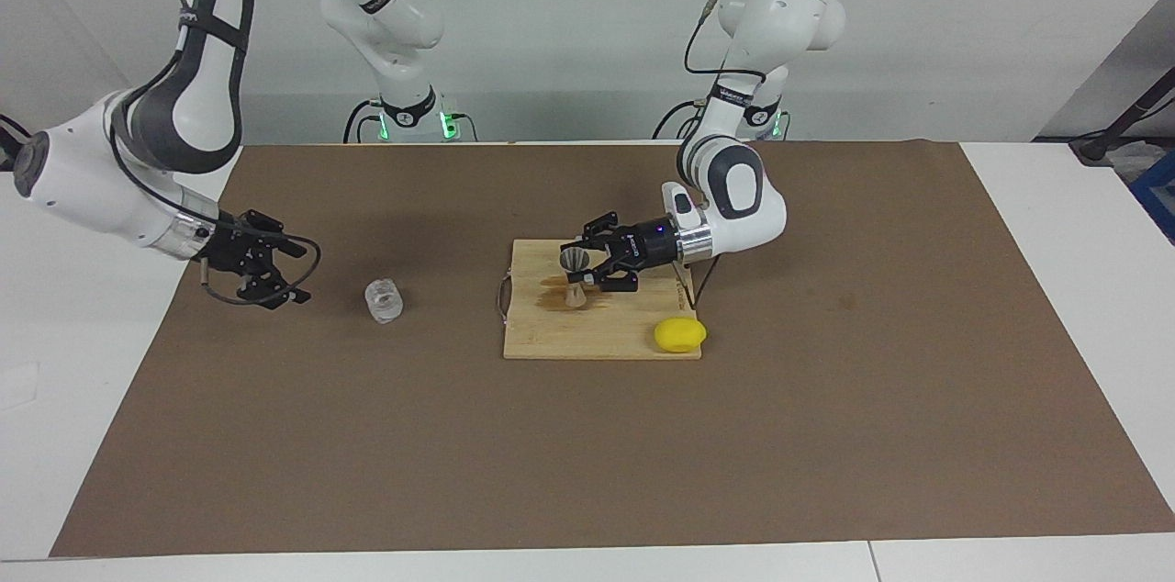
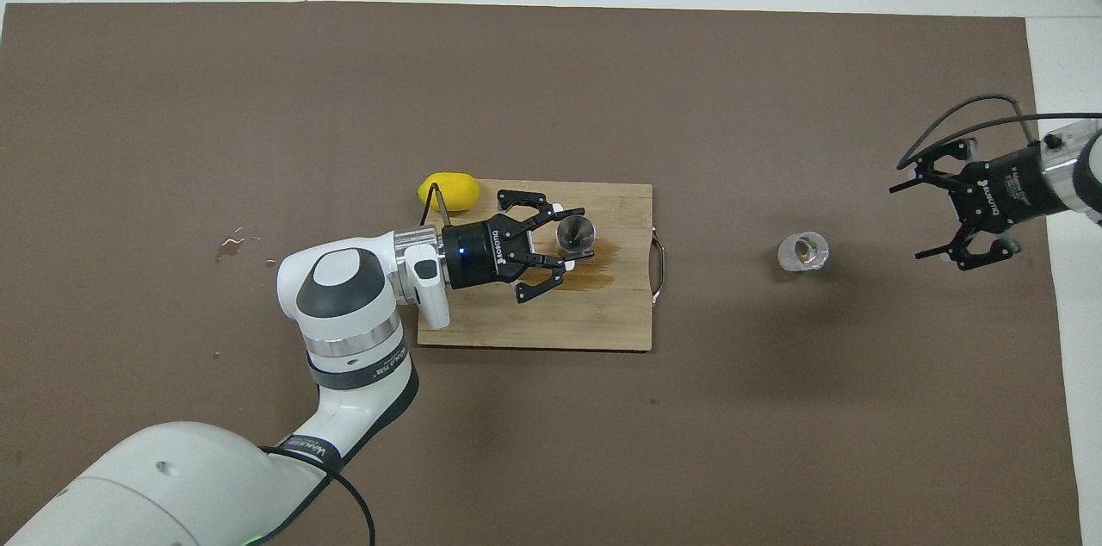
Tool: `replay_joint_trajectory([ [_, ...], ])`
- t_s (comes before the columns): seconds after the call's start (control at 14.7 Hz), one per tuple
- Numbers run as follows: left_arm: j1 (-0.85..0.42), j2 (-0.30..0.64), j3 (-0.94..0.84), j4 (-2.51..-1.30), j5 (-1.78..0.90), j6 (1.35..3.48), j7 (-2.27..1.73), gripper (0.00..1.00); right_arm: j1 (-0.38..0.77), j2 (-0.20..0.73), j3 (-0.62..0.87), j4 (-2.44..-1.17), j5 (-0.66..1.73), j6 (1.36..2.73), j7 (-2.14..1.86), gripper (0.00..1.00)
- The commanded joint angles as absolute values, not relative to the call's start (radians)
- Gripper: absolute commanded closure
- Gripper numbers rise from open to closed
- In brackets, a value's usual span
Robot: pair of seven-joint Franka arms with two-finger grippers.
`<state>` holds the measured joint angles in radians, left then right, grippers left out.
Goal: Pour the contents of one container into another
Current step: 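Lower the metal cup onto the board while the right gripper reaches the glass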
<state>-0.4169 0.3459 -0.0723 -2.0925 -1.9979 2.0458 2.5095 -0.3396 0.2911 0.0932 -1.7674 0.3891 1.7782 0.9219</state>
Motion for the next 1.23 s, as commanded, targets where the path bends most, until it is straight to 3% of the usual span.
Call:
replay_joint_trajectory([
  [0.0, -0.433, 0.311, -0.063, -2.138, -2.043, 2.063, 2.594, 0.83, -0.347, 0.302, 0.103, -1.839, 0.422, 1.844, 0.916, 0.06],
  [0.41, -0.443, 0.324, -0.061, -2.146, -2.086, 2.071, 2.701, 0.83, -0.315, 0.426, 0.109, -1.812, 0.411, 1.861, 0.764, 0.06],
  [0.68, -0.446, 0.331, -0.061, -2.149, -2.094, 2.082, 2.706, 0.76, -0.293, 0.483, 0.109, -1.76, 0.408, 1.852, 0.765, 0.06],
  [1.16, -0.445, 0.345, -0.061, -2.148, -2.095, 2.08, 2.706, 0.74, -0.282, 0.488, 0.113, -1.778, 0.439, 1.858, 0.809, 0.05],
])
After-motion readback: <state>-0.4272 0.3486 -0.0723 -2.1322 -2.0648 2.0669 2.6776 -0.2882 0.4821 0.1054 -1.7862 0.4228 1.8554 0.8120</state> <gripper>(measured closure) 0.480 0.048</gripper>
